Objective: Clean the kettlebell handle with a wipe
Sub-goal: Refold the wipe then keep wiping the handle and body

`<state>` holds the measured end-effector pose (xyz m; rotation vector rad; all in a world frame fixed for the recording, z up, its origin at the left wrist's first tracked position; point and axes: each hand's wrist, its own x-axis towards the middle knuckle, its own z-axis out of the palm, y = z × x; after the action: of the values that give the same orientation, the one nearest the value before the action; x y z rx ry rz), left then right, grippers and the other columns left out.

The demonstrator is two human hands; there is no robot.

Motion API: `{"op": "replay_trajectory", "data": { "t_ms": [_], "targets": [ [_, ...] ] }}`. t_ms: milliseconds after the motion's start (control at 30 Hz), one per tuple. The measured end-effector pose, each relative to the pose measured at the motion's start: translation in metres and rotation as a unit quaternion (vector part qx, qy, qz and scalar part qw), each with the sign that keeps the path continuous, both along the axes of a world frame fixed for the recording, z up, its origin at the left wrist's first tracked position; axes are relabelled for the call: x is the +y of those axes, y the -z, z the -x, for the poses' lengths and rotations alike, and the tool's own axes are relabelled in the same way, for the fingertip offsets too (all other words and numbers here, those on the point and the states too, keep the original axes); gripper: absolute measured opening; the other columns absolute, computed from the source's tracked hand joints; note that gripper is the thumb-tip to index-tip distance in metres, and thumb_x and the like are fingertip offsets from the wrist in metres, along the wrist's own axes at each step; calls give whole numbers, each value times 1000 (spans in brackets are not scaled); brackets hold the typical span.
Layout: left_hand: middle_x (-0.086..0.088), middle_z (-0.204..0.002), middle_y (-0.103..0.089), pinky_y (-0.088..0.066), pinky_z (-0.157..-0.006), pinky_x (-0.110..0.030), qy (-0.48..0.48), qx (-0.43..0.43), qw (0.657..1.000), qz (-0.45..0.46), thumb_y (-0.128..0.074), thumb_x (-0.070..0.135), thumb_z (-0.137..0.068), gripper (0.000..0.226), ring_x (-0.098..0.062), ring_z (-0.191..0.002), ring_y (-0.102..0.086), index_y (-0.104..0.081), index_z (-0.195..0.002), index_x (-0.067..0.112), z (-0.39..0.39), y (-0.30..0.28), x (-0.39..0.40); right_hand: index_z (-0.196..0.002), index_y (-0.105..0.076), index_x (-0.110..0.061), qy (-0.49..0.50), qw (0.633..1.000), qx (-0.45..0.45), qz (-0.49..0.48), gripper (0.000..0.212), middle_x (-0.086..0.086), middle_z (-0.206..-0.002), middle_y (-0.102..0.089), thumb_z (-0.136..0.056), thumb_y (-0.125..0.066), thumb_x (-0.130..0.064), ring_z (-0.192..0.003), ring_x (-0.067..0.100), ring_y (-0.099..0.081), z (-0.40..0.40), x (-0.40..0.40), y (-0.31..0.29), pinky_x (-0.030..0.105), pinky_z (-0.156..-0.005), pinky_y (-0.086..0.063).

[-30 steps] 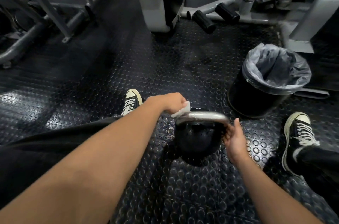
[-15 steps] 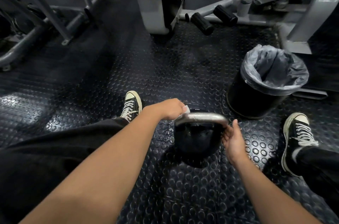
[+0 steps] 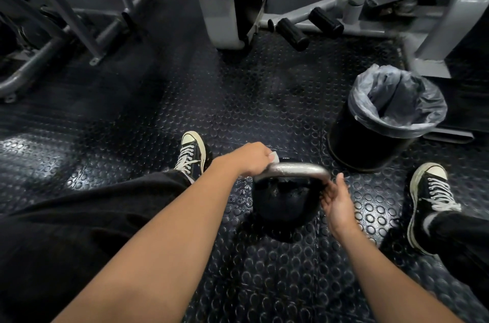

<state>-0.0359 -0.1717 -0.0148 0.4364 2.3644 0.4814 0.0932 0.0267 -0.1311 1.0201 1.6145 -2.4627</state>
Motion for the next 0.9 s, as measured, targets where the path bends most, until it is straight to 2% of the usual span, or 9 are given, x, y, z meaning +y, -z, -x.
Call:
{"op": "replay_trajectory", "data": {
  "t_ms": [100, 233, 400, 533, 667, 767, 833, 900],
  "targets": [
    [-2, -73, -54, -35, -58, -30, 7, 25, 1000, -3, -34, 29, -108, 41, -15, -64, -46, -54, -79, 8, -1, -3, 0, -140, -54, -10, -8, 1000, 2, 4, 80, 3, -134, -65, -87, -40, -69, -129, 14, -55, -1, 0, -2, 33, -114, -36],
    [-1, -77, -55, -35, -58, -30, -37, 45, 998, -5, -35, 32, -107, 42, -16, -68, -48, -46, -70, 17, -8, 12, -17, -143, -52, -10, -8, 1000, 0, -2, 84, 4, -137, -63, -86, -42, -72, -133, 17, -53, -1, 1, 0, 39, -119, -33],
    [0, -77, -54, -34, -60, -31, -48, 24, 998, -31, -35, 29, -108, 40, -11, -66, -45, -54, -76, 16, -15, 3, -7, -144, -51, -9, -9, 1000, -1, -6, 85, 5, -138, -63, -86, -43, -71, -133, 18, -54, -1, 1, 3, 39, -119, -34],
    [1, -78, -53, -34, -60, -31, -68, 47, 996, -42, -35, 30, -108, 40, -13, -68, -46, -46, -70, 20, -18, 4, -9, -140, -55, -10, -6, 1000, -1, -9, 75, 5, -134, -66, -94, -39, -67, -130, 17, -57, -2, 1, 4, 39, -118, -35],
    [-5, -81, -59, -39, -66, -32, -97, 48, 993, -41, -35, 27, -108, 43, -17, -71, -51, -45, -66, 27, -28, 15, -18, -141, -54, -10, -3, 1000, -4, -9, 83, 5, -135, -65, -86, -43, -71, -130, 17, -56, -1, 0, 3, 38, -118, -35],
    [-1, -76, -56, -37, -62, -31, -113, 42, 991, -52, -35, 26, -107, 41, -16, -68, -50, -50, -70, 26, -29, 17, -14, -142, -54, -10, 0, 1000, 2, -2, 83, 4, -136, -65, -85, -44, -70, -131, 17, -56, -1, 0, 1, 37, -118, -35],
    [-1, -77, -55, -38, -67, -33, -102, 53, 992, -54, -33, 27, -107, 37, -20, -75, -51, -52, -75, 22, -30, 15, -10, -143, -52, -9, -2, 1000, 2, -1, 86, 6, -137, -63, -84, -44, -71, -132, 18, -54, -2, -1, 0, 38, -119, -34],
    [-2, -79, -55, -37, -72, -35, -94, 69, 992, -50, -31, 27, -108, 40, -23, -83, -49, -44, -70, 25, -32, 14, -10, -143, -52, -8, -1, 1000, 5, 1, 87, 7, -139, -62, -83, -45, -71, -133, 19, -54, -3, -1, -2, 39, -119, -34]
  ]
}}
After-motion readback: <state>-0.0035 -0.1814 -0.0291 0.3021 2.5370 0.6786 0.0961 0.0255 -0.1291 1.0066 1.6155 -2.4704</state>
